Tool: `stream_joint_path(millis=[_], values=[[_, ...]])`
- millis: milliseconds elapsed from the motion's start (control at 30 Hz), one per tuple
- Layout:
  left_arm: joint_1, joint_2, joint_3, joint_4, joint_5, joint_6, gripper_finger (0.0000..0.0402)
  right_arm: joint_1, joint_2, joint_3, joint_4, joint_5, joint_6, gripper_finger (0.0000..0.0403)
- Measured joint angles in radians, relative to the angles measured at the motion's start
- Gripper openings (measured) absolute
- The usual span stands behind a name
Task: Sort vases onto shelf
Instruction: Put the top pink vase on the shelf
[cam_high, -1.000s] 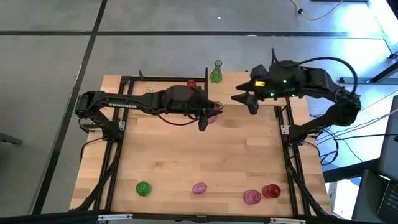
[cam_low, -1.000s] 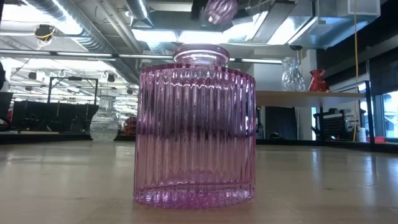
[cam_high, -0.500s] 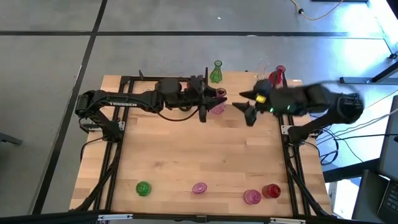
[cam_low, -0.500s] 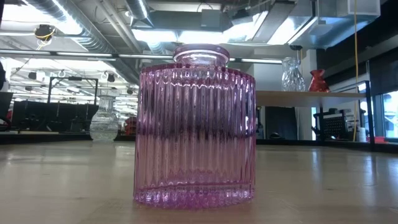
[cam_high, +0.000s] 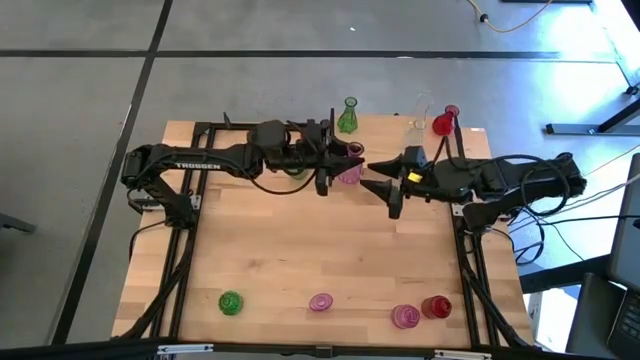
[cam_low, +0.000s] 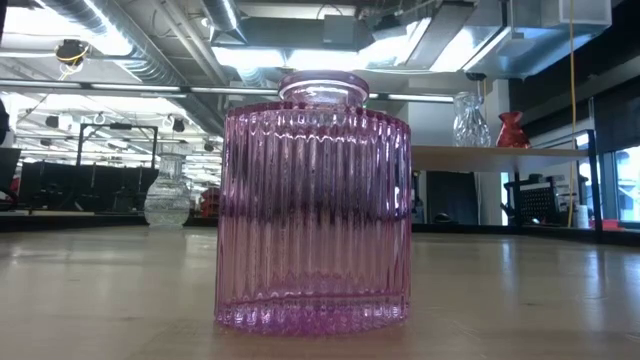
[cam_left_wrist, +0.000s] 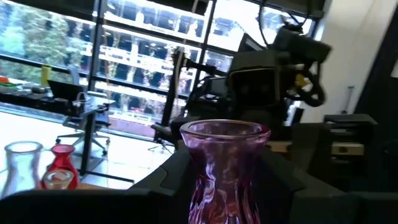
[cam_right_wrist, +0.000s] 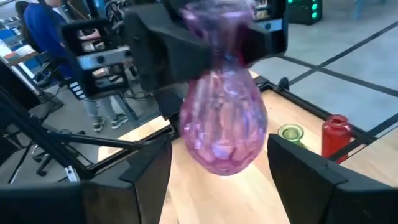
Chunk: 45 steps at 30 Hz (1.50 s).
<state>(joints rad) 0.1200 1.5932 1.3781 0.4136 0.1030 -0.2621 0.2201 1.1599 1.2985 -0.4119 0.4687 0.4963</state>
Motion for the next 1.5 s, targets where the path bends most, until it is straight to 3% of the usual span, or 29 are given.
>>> stream_joint_path(millis=[267,633,867,1133,1367,1500], values=[[-0.001,0.0,0.0,-0.075,0.067,-0.042,0.0117,-0.06,-0.002,-0.009,0.033,-0.064,-0.007,0.0244],[-0.021,-0.003,0.002,-0.14,0.028,0.081,0.0116,-0.057,-0.013,-0.01,-0.012,-0.081,-0.025,0.0244],[0.029,0.02,-0.034,-0.12,0.02,0.035,0.0116,-0.056,-0.019,-0.009,-0.097,-0.068,0.036,0.0244],[0.089,0.102,-0.187,0.226,-0.056,0.01,0.0116,-0.01,-0.052,-0.008,-0.221,0.014,0.108,0.0244],[0.103,0.248,-0.203,0.437,-0.099,0.101,0.0116,0.091,-0.116,-0.008,-0.319,0.193,0.186,0.0244],[0.112,0.342,-0.203,0.554,-0.122,0.12,0.0116,0.115,-0.141,-0.008,-0.346,0.201,0.225,0.0244]])
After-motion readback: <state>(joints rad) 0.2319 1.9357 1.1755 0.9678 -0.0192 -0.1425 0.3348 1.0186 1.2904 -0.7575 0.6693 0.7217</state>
